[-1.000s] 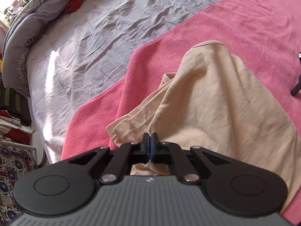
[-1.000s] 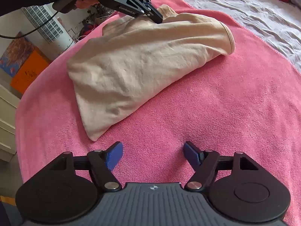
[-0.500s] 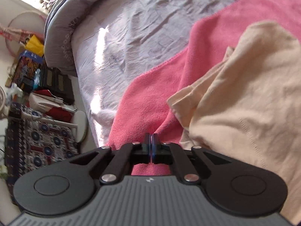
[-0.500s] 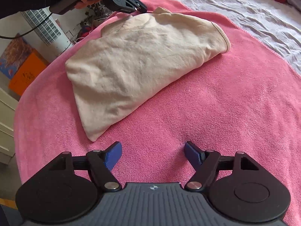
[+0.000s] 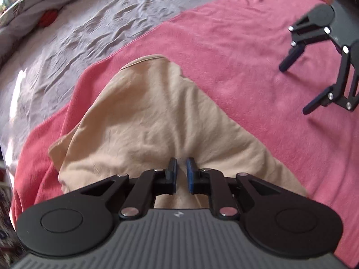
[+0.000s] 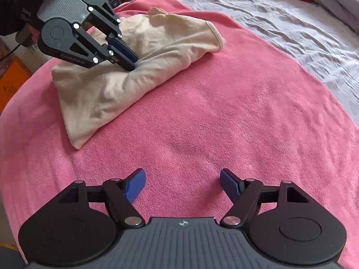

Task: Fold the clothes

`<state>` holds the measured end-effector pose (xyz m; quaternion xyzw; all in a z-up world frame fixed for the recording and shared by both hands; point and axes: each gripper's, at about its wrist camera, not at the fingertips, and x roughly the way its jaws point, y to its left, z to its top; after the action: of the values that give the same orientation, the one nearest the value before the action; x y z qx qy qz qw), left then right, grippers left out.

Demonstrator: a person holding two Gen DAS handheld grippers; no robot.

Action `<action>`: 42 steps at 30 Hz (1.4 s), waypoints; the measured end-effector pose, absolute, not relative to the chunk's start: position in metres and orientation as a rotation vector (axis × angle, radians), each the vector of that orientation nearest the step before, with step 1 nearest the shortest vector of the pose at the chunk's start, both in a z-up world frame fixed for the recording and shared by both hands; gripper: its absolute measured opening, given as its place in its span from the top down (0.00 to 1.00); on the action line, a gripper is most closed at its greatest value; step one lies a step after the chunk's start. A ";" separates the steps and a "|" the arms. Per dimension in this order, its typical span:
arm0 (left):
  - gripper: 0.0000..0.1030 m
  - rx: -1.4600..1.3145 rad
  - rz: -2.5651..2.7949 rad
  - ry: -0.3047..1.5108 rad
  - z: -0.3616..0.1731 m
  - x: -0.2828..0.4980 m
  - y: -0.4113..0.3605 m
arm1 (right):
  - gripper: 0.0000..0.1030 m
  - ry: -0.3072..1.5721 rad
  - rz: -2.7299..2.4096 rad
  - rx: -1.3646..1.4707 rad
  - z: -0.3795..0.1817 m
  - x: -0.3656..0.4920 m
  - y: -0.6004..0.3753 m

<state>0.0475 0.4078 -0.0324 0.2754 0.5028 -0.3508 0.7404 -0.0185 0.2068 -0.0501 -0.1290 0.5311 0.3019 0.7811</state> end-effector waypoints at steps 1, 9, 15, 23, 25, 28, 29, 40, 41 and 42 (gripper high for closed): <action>0.83 0.605 -0.729 1.116 -0.030 0.050 0.413 | 0.28 1.135 0.648 -0.274 -0.048 -0.019 0.204; 0.48 0.904 -0.449 1.073 -0.029 0.046 0.434 | 0.28 1.064 0.657 -0.311 -0.027 -0.008 0.211; 0.51 0.766 -0.552 0.989 0.017 0.025 0.402 | 0.27 1.114 0.607 -0.327 -0.029 -0.030 0.192; 0.27 0.394 -0.852 1.127 0.003 -0.026 0.292 | 0.16 1.224 0.476 -0.305 -0.068 -0.073 0.150; 0.27 0.438 -0.754 1.215 -0.036 -0.033 0.270 | 0.11 1.166 0.499 -0.262 -0.071 -0.079 0.140; 0.12 0.437 -0.627 1.224 -0.062 -0.046 0.253 | 0.11 1.158 0.430 -0.260 -0.059 -0.085 0.123; 0.08 0.443 -0.589 1.234 -0.063 -0.048 0.247 | 0.11 1.149 0.402 -0.256 -0.054 -0.090 0.114; 0.07 0.359 -0.352 1.257 -0.012 -0.044 0.154 | 0.10 1.156 0.119 -0.056 -0.023 -0.141 -0.013; 0.07 0.345 -0.333 1.240 -0.006 -0.045 0.145 | 0.10 1.155 0.096 -0.039 -0.024 -0.145 -0.022; 0.07 0.335 -0.322 1.222 -0.001 -0.046 0.136 | 0.10 1.156 0.075 -0.021 -0.025 -0.150 -0.029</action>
<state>-0.0457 0.1358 -0.0013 0.1559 0.5683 -0.1496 0.7939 -0.1495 -0.0292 -0.0245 -0.0098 0.5461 0.0355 0.8369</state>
